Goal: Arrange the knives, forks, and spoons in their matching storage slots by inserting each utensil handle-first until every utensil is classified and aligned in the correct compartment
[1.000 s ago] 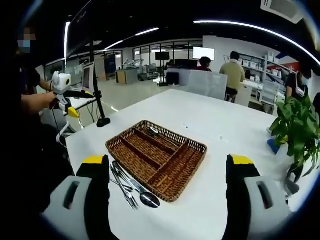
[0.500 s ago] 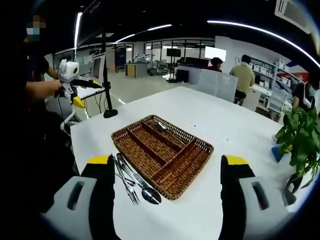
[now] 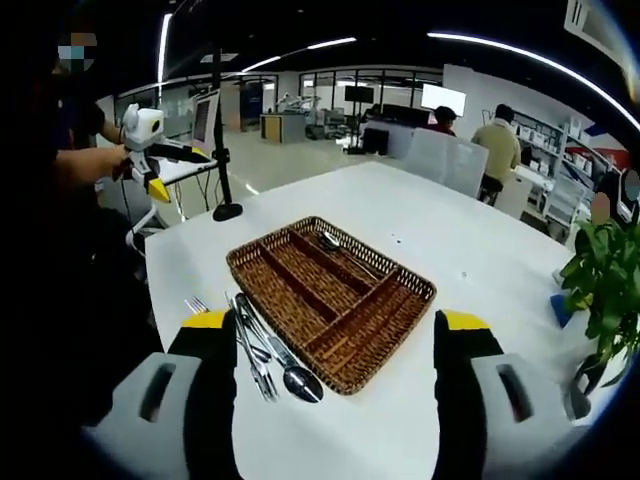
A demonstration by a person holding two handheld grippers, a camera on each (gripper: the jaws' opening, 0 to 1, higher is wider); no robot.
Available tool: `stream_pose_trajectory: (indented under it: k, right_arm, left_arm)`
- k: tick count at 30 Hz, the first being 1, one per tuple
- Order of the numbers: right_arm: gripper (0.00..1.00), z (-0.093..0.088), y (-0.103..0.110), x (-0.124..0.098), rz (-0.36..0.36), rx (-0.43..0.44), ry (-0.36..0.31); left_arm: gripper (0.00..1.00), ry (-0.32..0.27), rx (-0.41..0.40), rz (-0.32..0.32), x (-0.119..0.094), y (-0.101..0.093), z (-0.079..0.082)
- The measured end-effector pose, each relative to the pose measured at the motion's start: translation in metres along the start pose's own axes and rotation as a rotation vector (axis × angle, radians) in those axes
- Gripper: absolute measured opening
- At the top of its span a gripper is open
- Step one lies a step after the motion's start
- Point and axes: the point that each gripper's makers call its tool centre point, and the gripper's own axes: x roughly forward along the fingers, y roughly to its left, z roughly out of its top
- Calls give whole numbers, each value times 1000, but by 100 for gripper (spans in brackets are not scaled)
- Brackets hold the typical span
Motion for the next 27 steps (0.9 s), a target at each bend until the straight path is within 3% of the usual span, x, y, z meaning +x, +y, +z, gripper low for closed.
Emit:
stream_pose_trajectory:
  k: [2, 5, 10, 16, 22, 27]
  right_arm:
    - [80, -4, 2, 5, 10, -18, 18]
    - [71, -13, 10, 11, 46, -113, 69]
    - [70, -26, 26, 27, 129, -183, 136]
    - [65, -32, 41, 41, 211, -279, 163]
    - [58, -30, 48, 51, 257, -287, 175]
    - [48, -47, 57, 59, 331, -318, 245]
  left_arm:
    - [99, 7, 8, -2, 2, 1, -5]
    - [99, 7, 11, -4, 2, 0, -5]
    - [99, 10, 14, -10, -1, -3, -5]
    - [99, 20, 11, -15, -3, -5, -11]
    - [99, 26, 21, -19, -2, -7, -12]
    - [99, 28, 20, -20, -1, -5, -13]
